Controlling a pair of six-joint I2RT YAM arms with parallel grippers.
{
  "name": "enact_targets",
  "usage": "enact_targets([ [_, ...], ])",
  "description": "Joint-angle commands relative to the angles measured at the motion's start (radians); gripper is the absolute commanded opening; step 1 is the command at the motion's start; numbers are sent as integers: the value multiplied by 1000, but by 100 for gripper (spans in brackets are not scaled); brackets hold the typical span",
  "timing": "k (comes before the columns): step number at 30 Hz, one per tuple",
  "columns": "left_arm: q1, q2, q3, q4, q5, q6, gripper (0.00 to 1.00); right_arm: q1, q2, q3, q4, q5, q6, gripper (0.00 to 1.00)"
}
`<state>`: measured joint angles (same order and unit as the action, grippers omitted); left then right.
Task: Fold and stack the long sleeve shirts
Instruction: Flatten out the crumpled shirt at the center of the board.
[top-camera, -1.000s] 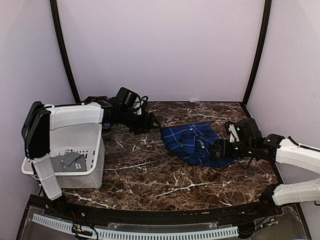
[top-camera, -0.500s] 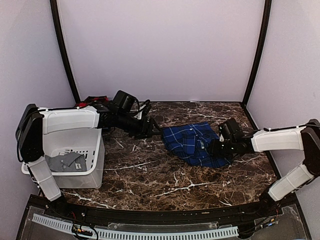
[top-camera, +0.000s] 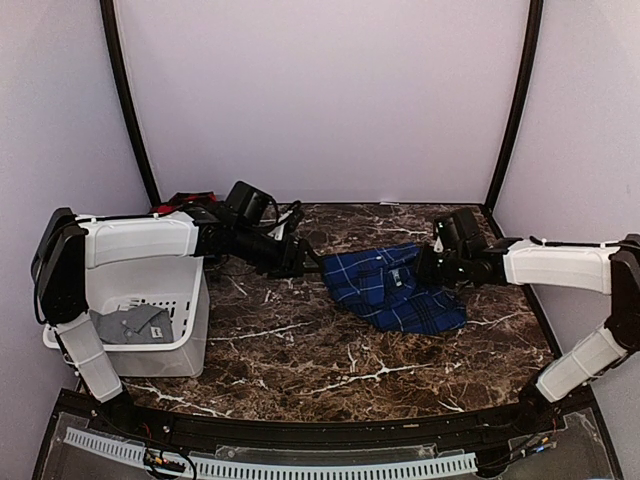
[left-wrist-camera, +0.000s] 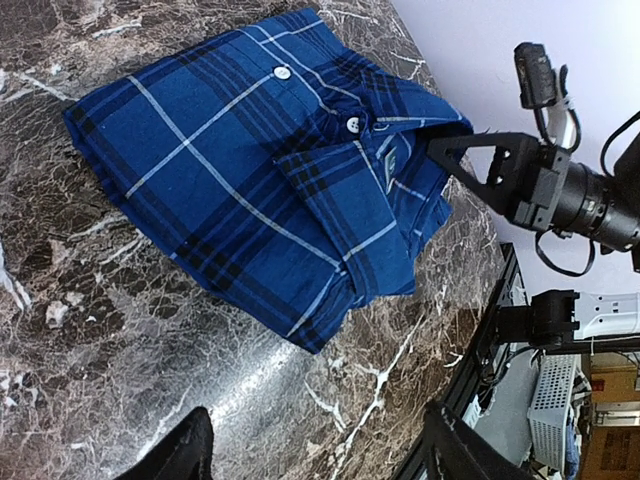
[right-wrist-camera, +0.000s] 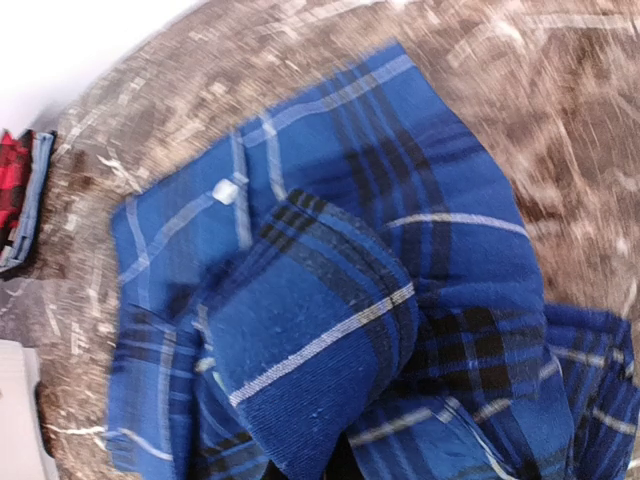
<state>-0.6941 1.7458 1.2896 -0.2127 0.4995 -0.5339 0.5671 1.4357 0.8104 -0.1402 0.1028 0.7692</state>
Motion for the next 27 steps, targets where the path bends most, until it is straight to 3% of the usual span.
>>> enact_targets([
  [1, 4, -33, 36, 7, 5, 31, 70, 0, -15, 145, 30, -28, -33, 0],
  [7, 4, -8, 88, 15, 16, 46, 70, -34, 138, 393, 55, -62, -90, 0],
  [16, 1, -1, 107, 18, 32, 53, 70, -167, 640, 879, 21, -70, -93, 0],
  [22, -10, 19, 91, 49, 34, 24, 70, -242, 878, 1113, 5, -156, -70, 0],
  [25, -28, 57, 94, 72, 21, 19, 70, -257, 936, 1175, -7, -210, -85, 11],
  [27, -42, 94, 107, 85, -7, 16, 70, -260, 938, 1191, -25, -239, -105, 28],
])
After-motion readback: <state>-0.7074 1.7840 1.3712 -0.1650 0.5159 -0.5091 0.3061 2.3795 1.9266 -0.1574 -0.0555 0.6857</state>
